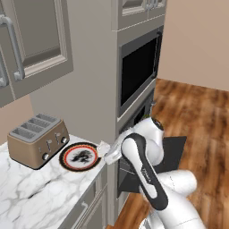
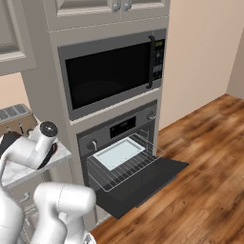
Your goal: Take the baked cake out of the oven and place it on the plate for cooling. Then close the oven door.
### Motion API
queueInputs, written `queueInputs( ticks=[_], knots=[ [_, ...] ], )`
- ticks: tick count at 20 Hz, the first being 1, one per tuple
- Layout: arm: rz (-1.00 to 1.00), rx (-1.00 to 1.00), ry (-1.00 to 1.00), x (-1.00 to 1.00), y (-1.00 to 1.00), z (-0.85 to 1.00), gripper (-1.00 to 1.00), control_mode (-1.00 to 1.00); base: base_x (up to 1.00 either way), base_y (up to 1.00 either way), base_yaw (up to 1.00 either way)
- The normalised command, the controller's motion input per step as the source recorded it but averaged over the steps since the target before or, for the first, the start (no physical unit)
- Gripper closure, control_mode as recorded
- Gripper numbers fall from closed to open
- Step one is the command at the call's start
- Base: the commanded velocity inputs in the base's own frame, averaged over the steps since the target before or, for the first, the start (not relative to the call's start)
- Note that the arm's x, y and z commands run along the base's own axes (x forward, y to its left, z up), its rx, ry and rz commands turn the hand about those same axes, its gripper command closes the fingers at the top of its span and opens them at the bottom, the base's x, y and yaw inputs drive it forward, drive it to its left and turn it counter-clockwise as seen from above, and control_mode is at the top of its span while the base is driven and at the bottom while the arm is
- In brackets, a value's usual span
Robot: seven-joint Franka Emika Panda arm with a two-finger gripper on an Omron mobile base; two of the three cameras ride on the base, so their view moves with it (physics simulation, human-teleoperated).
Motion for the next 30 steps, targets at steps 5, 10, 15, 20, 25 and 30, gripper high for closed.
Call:
queueInputs(
  ticks=[5, 10, 15, 20, 25, 30],
  knots=[
    [-0.03, -0.19, 0.0, 0.31, 0.93, -0.27, 1.0, -1.0, 0.0, 0.0, 0.0],
    [-0.05, -0.1, 0.03, 0.62, 0.3, -0.03, 1.0, -1.0, 0.0, 0.0, 0.0],
    [-0.07, -0.07, 0.04, 0.75, 0.0, 0.0, 1.0, -1.0, 0.0, 0.0, 0.0],
    [-0.04, -0.08, 0.1, 0.7, 0.0, -0.18, 1.0, -1.0, 0.0, 0.0, 0.0],
    [0.0, -0.08, 0.05, 0.49, 0.03, -0.41, 1.0, -1.0, 0.0, 0.0, 0.0],
    [0.0, -0.09, 0.02, 0.34, 0.2, -0.52, 1.0, -1.0, 0.0, 0.0, 0.0]
  ],
)
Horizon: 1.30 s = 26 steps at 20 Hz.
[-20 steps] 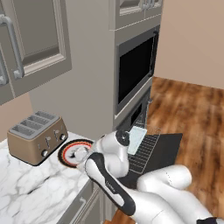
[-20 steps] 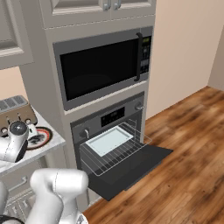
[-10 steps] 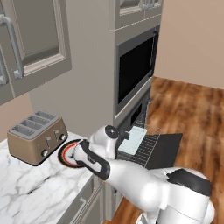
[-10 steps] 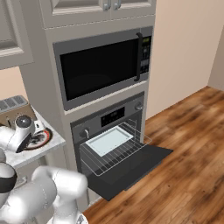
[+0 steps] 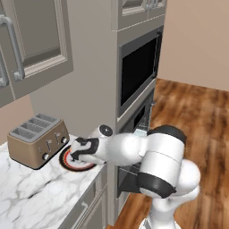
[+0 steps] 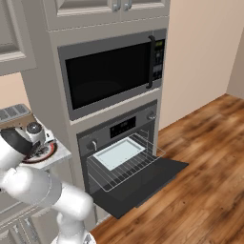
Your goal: Take the baked cake out of the oven and place it on the plate for cooling. Then close the oven door.
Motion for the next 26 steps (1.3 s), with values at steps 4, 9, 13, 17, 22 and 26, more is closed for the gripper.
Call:
queueInputs(
  ticks=[4, 9, 13, 17, 22, 26],
  knots=[
    [0.0, -0.08, 0.0, 0.2, 0.34, -0.49, 1.0, -1.0, 0.0, 0.0, 0.0],
    [0.0, -0.06, 0.0, 0.12, 0.36, -0.3, 1.0, -1.0, 0.0, 0.0, 0.0],
    [-0.01, -0.05, 0.0, -0.13, 0.05, -0.02, -1.0, -1.0, 0.0, 0.0, 0.0],
    [-0.08, -0.03, 0.0, -0.16, 0.0, 0.37, -1.0, -1.0, 0.0, 0.0, 0.0],
    [-0.17, -0.04, 0.09, -0.07, 0.0, 0.97, -1.0, -1.0, 0.0, 0.0, 0.0],
    [-0.23, -0.06, 0.27, -0.23, 0.02, 1.0, -1.0, -1.0, 0.0, 0.0, 0.0]
  ],
)
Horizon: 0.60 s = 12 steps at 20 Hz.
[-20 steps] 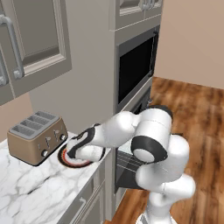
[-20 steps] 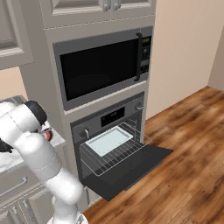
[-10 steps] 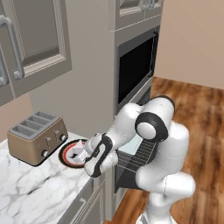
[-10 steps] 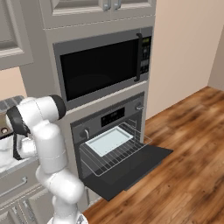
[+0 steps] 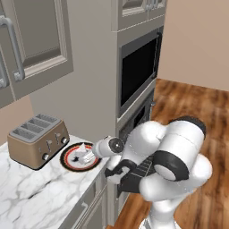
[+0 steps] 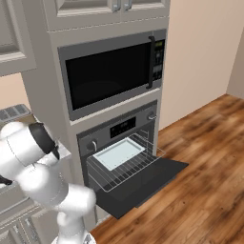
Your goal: Take the baked cake out of the oven and place it on the plate for cooling. Then close the oven door.
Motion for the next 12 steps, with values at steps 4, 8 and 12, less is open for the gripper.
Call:
queueInputs(
  ticks=[4, 8, 12],
  knots=[
    [-0.27, -0.1, 0.31, -0.31, 0.0, 1.0, -1.0, -1.0, 0.0, 0.0, 0.0],
    [-0.27, -0.17, 0.24, -0.1, 0.06, 1.0, -1.0, -1.0, 0.0, 0.0, 0.0],
    [-0.23, -0.2, 0.15, -0.05, 0.08, 1.0, -1.0, -1.0, 0.0, 0.0, 0.0]
  ],
)
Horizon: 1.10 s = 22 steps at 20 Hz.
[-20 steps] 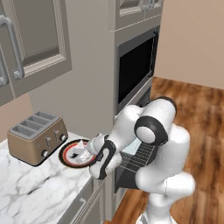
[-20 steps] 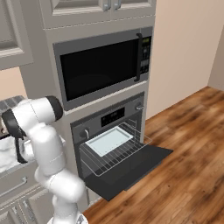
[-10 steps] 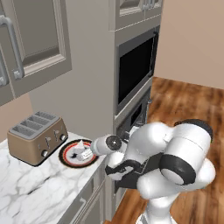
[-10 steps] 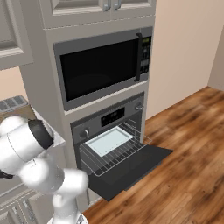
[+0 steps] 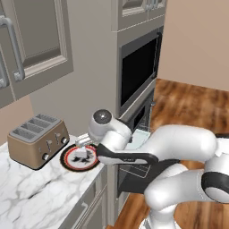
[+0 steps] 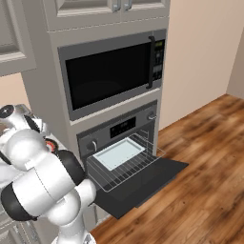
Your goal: Take the baked cake out of the oven and place it on the plate for cooling. Then close the oven door.
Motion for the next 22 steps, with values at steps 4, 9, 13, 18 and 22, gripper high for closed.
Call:
queueInputs(
  ticks=[4, 9, 13, 18, 22],
  knots=[
    [-0.18, -0.16, 0.12, -0.24, -0.09, 1.0, -1.0, -1.0, 0.0, 0.0, 0.0],
    [-0.14, -0.04, 0.16, -0.28, -0.61, 1.0, -1.0, -1.0, 0.0, 0.0, 0.0],
    [-0.13, 0.0, 0.14, -0.53, -0.77, 0.78, -1.0, -1.0, 0.0, 0.0, 0.0],
    [-0.12, 0.09, 0.05, -0.87, -0.96, 0.2, -1.0, -1.0, 0.0, 0.0, 0.0],
    [-0.07, 0.16, 0.0, -0.53, -1.0, 0.0, -1.0, -1.0, 0.0, 0.0, 0.0]
  ],
)
